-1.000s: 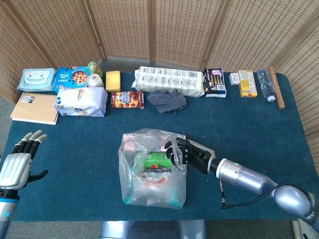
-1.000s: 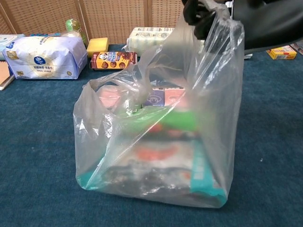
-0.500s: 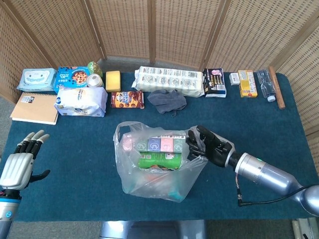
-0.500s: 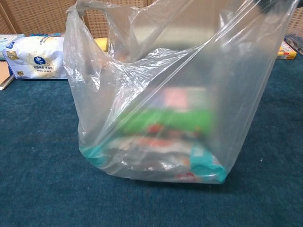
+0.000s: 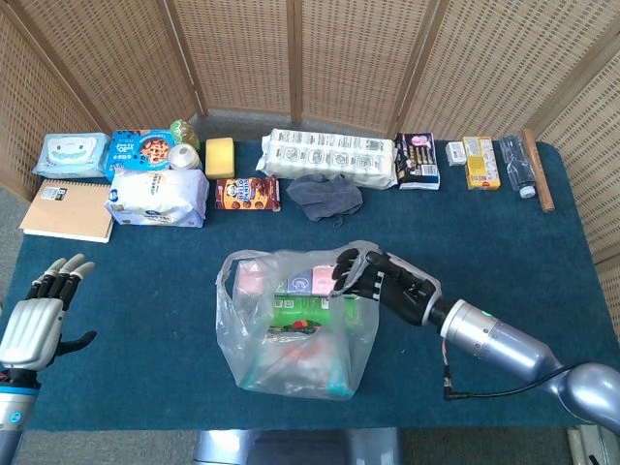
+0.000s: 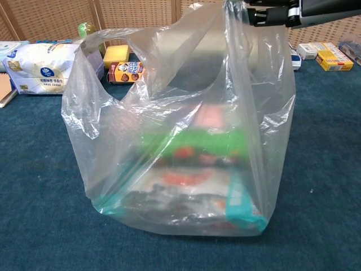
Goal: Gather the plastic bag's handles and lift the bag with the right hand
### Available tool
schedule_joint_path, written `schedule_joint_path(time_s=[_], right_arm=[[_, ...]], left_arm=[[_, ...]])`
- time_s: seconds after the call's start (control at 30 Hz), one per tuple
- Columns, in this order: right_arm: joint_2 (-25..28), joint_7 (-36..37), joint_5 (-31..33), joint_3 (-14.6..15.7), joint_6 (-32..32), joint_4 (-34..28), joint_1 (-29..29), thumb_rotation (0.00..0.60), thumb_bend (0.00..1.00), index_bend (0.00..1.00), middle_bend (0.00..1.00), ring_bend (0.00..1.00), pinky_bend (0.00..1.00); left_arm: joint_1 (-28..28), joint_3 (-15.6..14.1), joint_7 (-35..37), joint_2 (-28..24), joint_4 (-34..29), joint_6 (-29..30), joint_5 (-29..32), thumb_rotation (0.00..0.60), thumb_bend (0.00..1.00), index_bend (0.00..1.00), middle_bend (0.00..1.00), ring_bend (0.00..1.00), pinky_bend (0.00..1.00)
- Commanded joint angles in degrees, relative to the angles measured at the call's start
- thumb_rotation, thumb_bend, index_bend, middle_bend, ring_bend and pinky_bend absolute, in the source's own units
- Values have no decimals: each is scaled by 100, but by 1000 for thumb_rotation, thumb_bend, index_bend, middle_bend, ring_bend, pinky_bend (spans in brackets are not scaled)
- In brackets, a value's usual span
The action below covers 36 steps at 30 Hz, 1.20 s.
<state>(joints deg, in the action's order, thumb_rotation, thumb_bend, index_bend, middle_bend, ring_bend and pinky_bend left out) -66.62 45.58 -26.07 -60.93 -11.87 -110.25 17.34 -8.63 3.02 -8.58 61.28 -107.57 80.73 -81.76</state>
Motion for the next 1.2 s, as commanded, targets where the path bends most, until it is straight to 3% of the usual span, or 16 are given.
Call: schedule_joint_path(time_s=[0.03, 0.3, 0.43, 0.47, 0.6, 0.93, 1.1, 1.2], right_arm=[[-170, -213, -43, -81, -113, 112, -31, 364, 212, 357, 399, 373, 244], [-251, -733, -249, -145, -114, 230, -236, 366, 212, 356, 391, 363, 265], [-143, -1137, -484, -244, -113, 234, -463, 365, 212, 355, 384, 391, 510], [-131, -1196, -498, -278, -152, 231, -509, 366, 212, 353, 381, 397, 520], [-181, -1473, -508, -478, -340, 262, -714, 366, 213, 343, 365, 384, 360], [-447, -1984, -192, -856, -968, 543, -979, 366, 212, 333, 343, 349, 210], [-542, -2023, 46, -890, -1114, 622, -994, 354, 211, 325, 330, 328, 197], [-560, -1897, 219, -849, -1134, 636, -966, 360, 211, 323, 325, 318, 306]], left_arm=[[3, -3, 3, 0, 6, -4, 12, 600, 36, 100, 66, 10, 122], [-15, -11, -18, 9, 5, -42, 24, 600, 36, 100, 66, 10, 122], [-41, -6, -61, 10, -35, -60, 3, 600, 36, 100, 66, 10, 122], [-46, -6, -71, 11, -43, -65, 4, 600, 36, 100, 66, 10, 122], [-60, -3, -108, 17, -76, -68, -5, 600, 36, 100, 65, 10, 122], [-75, -8, -178, 20, -122, -74, -1, 600, 36, 100, 65, 10, 122], [-70, -10, -174, 16, -116, -72, 21, 600, 37, 100, 66, 10, 122], [-70, -13, -169, 23, -106, -75, 27, 600, 36, 100, 66, 10, 122]])
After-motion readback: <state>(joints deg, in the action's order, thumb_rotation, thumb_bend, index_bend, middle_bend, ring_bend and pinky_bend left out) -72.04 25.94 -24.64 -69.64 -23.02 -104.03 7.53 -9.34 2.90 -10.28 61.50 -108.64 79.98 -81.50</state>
